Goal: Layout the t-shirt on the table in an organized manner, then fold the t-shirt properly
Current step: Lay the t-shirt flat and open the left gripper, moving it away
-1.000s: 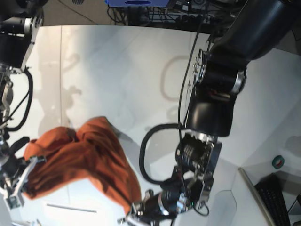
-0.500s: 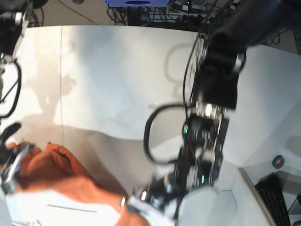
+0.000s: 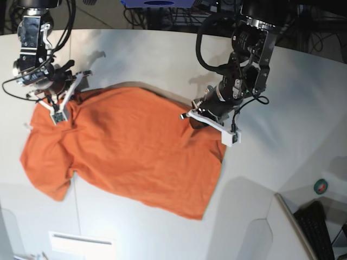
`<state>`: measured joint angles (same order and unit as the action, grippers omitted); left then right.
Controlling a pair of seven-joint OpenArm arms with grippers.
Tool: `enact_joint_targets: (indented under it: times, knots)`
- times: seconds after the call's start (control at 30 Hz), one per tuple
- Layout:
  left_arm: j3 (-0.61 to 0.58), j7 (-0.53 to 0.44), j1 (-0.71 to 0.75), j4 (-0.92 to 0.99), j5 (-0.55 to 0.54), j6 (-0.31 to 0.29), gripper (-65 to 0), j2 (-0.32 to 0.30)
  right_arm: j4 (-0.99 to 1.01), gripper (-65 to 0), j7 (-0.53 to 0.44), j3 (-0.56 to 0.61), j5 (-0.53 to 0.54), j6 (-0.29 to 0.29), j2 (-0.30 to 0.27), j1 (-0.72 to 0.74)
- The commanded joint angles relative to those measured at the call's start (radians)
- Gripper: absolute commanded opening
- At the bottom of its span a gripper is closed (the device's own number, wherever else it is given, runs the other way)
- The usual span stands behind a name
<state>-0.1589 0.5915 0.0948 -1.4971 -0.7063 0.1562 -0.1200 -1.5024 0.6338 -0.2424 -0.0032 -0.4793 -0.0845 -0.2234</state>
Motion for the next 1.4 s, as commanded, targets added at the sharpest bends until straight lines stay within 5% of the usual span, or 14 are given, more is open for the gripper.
enact_joint_targets:
  times: [0.0, 0.13, 0.17, 0.27, 0.37, 0.47, 0.63, 0.8, 1.3, 1.37]
  knots:
    - [-0.003, -0.012, 0.003, -0.023, -0.016, -0.016, -65.0, 0.001, -0.016, -65.0, -0.013, 0.001, 0.006, 0.006, -0.011, -0.011]
    - [-0.003, -0.012, 0.047, -0.021, -0.016, -0.016, -65.0, -0.004, -0.02, -65.0, -0.013, -0.004, 0.006, 0.006, -0.011, -0.038]
    - [-0.003, -0.012, 0.058, -0.023, -0.016, -0.016, -64.7, -0.005, -0.02, -59.6, -0.012, -0.004, 0.006, 0.006, -0.011, -0.047]
    - [-0.003, -0.015, 0.092, -0.033, -0.016, -0.016, -40.6, -0.005, -0.054, -39.8, 0.004, -0.004, 0.006, 0.006, -0.011, -0.078]
    - [0.025, -0.018, 0.135, -0.079, -0.017, -0.016, -22.7, -0.013, -0.14, -38.7, 0.002, -0.005, 0.006, 0.006, -0.011, -0.135]
    - [0.106, -0.018, 0.188, -0.173, -0.017, -0.016, -14.5, -0.011, -0.255, -39.5, 0.002, -0.008, 0.006, 0.006, -0.01, -0.186]
    - [0.227, -0.018, 0.233, -0.322, -0.017, -0.022, -13.8, -0.01, -0.32, -38.4, 0.008, -0.137, 0.044, 0.008, 0.021, -0.118]
    - [0.282, -0.018, 0.205, -0.33, -0.019, -0.022, -14.0, -0.01, -0.082, -30.8, 0.105, -0.197, 0.042, 0.008, -0.016, 0.104]
    - [0.382, -0.015, 0.211, -0.285, -0.019, -0.022, -14.0, -0.011, 0.19, -31.2, 0.11, -0.193, 0.042, 0.006, -0.041, 0.25]
    - [0.381, -0.015, 0.21, -0.279, -0.019, -0.022, -14.0, -0.01, 0.188, -36.9, 0.108, -0.194, 0.042, 0.006, -0.039, 0.249]
